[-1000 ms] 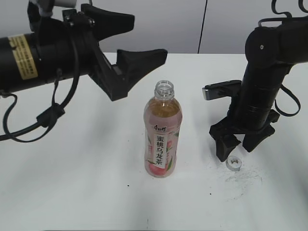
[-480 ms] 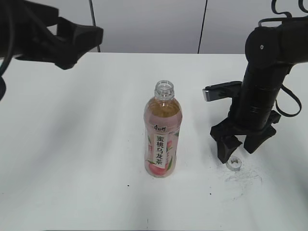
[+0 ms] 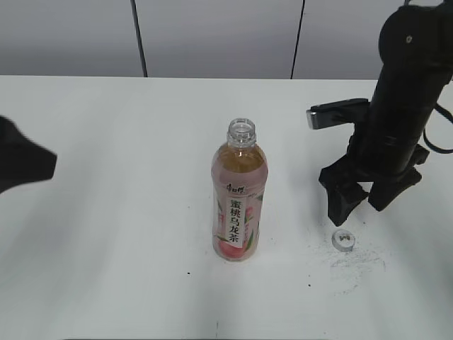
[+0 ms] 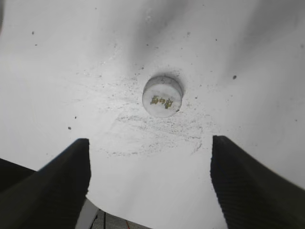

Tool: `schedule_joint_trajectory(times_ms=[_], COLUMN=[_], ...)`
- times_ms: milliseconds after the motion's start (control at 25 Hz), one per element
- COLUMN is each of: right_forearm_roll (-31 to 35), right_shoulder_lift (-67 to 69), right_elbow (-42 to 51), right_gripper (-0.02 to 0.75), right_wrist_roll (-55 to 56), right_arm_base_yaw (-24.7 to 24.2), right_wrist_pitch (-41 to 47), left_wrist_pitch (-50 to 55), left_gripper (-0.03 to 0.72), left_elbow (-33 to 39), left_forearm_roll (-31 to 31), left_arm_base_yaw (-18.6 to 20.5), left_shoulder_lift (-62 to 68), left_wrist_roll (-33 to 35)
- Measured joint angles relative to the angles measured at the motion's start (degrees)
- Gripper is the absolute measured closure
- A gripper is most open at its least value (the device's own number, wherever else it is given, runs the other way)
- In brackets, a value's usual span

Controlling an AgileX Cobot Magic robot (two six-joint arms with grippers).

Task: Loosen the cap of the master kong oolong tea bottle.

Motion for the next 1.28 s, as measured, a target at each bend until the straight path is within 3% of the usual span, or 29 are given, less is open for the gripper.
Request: schedule_joint_trajectory(times_ms=[160, 400, 800, 1280], right_forearm_roll=[0.0, 0.0, 0.5, 0.4], right_shoulder_lift=[-5.1, -14.3, -39.4, -76.0], right_elbow=[0.0, 1.0, 13.4, 24.5], right_gripper=[0.15, 0.15, 0.15, 0.15], right_wrist_roll=[0.0, 0.1, 1.1, 1.1], right_arm_base_yaw=[0.0, 0.0, 0.0, 0.0], right_wrist_pitch=[2.8, 9.3, 10.4, 10.7], left_wrist_pitch=[13.3, 28.8, 26.1, 19.3], left_gripper=[0.101, 0.101, 0.112, 0.13], left_elbow=[0.0, 0.0, 4.2, 9.2], left_forearm_roll=[-6.8, -6.8, -6.4, -8.7], left_arm_base_yaw=[0.0, 0.0, 0.0, 0.0], left_shoulder_lift=[-10.3, -25.7, -51.9, -54.1], left_wrist_roll=[8.5, 17.1, 19.4, 19.4])
